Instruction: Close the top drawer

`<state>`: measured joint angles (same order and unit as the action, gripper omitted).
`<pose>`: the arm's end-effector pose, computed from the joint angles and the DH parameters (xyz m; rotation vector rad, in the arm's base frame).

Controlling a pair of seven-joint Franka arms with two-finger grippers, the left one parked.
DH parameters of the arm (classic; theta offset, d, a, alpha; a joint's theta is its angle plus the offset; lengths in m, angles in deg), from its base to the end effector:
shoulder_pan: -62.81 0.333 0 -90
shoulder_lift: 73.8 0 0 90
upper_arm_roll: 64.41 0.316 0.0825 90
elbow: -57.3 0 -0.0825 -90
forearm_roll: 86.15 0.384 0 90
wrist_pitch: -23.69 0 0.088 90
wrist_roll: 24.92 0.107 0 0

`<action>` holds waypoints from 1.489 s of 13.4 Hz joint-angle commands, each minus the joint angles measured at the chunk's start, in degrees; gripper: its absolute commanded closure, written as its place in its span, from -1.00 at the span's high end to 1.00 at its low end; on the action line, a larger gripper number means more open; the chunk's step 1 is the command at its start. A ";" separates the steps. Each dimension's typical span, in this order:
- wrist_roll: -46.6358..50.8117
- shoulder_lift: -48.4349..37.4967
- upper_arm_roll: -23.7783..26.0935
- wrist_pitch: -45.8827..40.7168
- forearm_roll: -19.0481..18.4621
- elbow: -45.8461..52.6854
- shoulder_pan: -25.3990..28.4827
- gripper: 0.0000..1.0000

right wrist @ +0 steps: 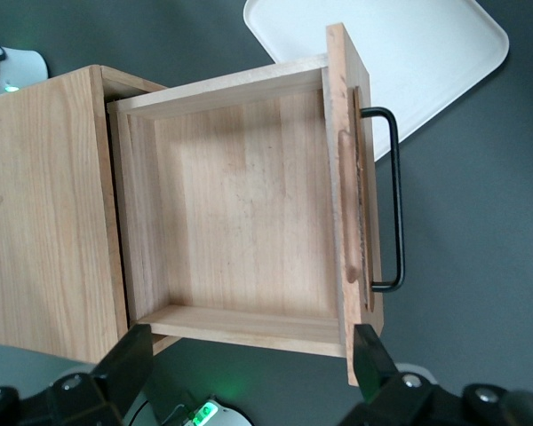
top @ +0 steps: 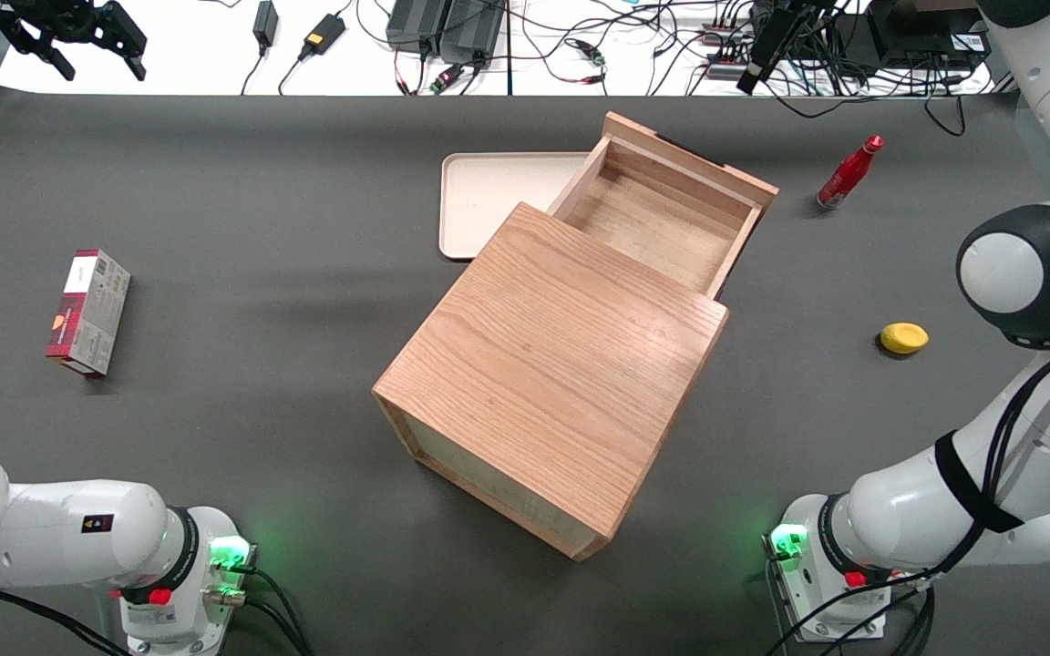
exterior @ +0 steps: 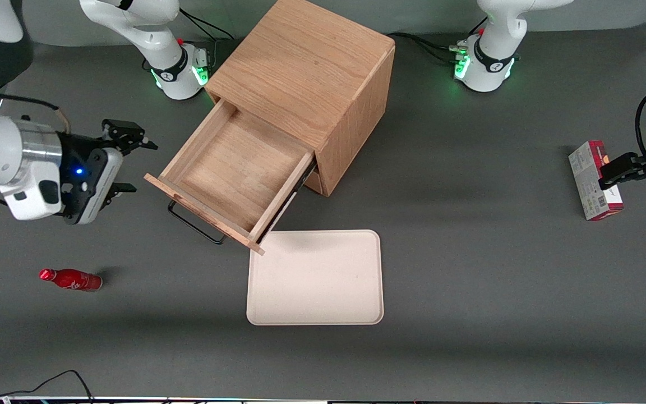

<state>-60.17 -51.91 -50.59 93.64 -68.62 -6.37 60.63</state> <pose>0.6100 0.1313 0.5955 -2.4403 -1.1509 0.2325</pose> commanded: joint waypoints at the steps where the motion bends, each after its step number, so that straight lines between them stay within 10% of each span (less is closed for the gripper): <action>1: -0.26 0.09 -0.55 -1.39 1.37 2.05 0.68 1.00; 20: 1.58 8.78 -2.04 23.66 -4.78 -10.43 3.85 1.00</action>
<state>-59.70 -42.17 -52.96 116.56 -72.74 -15.52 64.80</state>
